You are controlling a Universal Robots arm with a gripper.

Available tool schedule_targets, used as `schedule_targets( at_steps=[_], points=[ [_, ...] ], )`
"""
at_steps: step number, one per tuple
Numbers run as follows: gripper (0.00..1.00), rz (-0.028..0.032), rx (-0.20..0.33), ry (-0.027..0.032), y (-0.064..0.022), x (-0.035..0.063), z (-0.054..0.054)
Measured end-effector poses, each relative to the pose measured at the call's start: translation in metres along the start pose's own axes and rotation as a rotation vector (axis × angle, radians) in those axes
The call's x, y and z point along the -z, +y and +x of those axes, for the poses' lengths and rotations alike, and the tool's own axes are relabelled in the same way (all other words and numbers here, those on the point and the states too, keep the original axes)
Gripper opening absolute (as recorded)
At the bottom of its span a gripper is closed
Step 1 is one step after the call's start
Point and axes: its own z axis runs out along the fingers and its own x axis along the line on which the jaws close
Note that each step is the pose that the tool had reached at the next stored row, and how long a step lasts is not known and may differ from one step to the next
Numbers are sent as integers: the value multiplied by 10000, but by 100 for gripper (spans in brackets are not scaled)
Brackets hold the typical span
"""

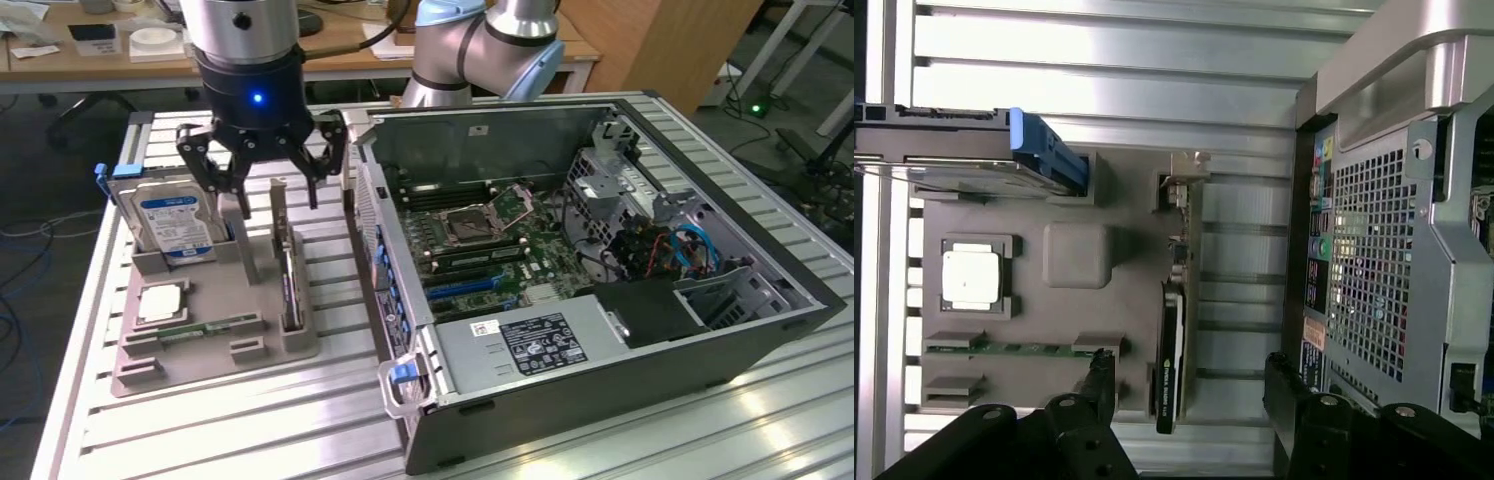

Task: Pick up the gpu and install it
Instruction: 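Pick up the gpu and move the gpu toward the slot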

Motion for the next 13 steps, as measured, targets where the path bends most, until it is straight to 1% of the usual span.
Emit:
schedule_targets(
  at_steps=[8, 13],
  points=[
    [71, -1, 0, -1, -5, -103, -20],
    [71, 6, 2, 1, -17, -148, -27]
  ],
)
